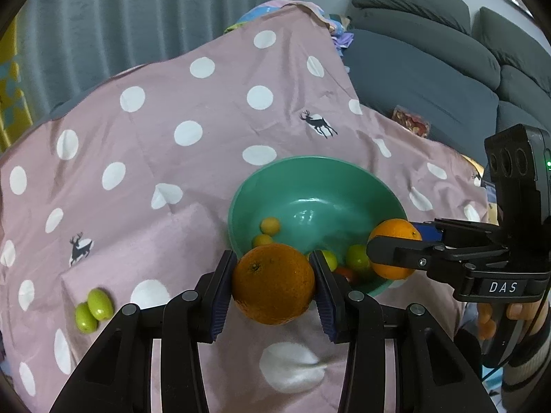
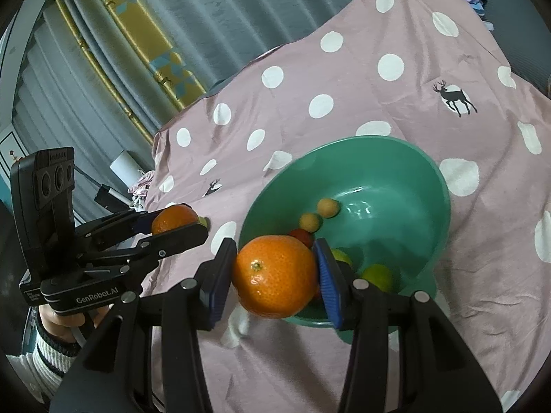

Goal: Organize fruits
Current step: 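Lift both held oranges and carry them over the green bowl, then lower both oranges into the bowl and open both tools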

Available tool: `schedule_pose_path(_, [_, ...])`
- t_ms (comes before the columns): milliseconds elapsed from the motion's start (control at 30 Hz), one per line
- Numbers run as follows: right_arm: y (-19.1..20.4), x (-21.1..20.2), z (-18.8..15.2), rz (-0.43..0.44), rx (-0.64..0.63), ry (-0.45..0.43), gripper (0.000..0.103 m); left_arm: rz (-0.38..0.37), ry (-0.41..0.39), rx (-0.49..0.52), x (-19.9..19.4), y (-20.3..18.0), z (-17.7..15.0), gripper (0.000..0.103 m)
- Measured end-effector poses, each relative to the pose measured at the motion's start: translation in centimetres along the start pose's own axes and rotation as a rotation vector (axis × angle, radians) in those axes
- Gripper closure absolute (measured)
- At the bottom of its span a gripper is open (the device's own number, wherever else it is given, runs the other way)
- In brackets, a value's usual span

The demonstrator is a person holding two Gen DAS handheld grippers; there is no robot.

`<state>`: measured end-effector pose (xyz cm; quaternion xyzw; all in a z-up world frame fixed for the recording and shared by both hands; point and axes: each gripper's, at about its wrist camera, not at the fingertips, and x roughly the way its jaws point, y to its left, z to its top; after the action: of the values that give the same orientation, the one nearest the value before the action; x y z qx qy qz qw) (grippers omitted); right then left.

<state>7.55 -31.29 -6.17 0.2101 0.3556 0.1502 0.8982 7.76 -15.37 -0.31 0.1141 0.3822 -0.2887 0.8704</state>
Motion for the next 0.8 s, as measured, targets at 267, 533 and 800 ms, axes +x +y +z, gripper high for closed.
schedule_pose_path(267, [-1.4, 0.4, 0.0, -0.012, 0.02, 0.005, 0.056, -0.011, 0.025, 0.015, 1.6, -0.6, 0.4, 0.059])
schedule_pose_path(533, [-2.3, 0.8, 0.0, -0.017, 0.035, 0.017, 0.056, -0.022, 0.051, 0.034, 3.1, -1.2, 0.8, 0.059])
schedule_pose_path(800, [-2.9, 1.0, 0.0, -0.024, 0.042, 0.019, 0.056, -0.031, 0.071, 0.051, 4.4, -1.6, 1.0, 0.059])
